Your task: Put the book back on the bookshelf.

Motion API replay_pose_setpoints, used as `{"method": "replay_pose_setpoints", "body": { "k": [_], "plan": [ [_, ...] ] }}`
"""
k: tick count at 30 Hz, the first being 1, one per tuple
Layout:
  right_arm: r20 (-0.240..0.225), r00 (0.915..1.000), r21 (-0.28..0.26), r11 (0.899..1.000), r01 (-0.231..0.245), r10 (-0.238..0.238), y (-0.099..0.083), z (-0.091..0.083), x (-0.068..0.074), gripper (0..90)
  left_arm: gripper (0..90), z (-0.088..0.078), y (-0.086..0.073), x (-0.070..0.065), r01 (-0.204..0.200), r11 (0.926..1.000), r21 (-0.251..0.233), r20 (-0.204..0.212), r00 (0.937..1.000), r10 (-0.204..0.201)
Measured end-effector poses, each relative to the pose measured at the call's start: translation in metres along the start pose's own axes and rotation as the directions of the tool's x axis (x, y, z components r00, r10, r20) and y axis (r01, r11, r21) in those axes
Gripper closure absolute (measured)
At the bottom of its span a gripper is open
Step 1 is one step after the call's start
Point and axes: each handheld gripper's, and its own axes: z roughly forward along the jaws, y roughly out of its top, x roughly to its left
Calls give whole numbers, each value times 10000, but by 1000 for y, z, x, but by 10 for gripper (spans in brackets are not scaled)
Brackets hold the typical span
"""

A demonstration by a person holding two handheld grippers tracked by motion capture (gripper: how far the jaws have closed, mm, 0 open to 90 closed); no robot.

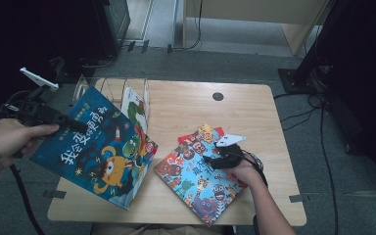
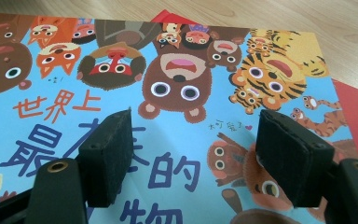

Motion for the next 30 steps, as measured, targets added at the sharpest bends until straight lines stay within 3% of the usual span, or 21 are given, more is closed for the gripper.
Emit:
{"method": "replay_pose_setpoints", "body": {
  "k": [30],
  "plan": [
    [39,10000,-5,10000,-69,69,2,2,-1,279,827,-24,-28,36,614,9979,-182,-273,9977,-619]
  ]
}}
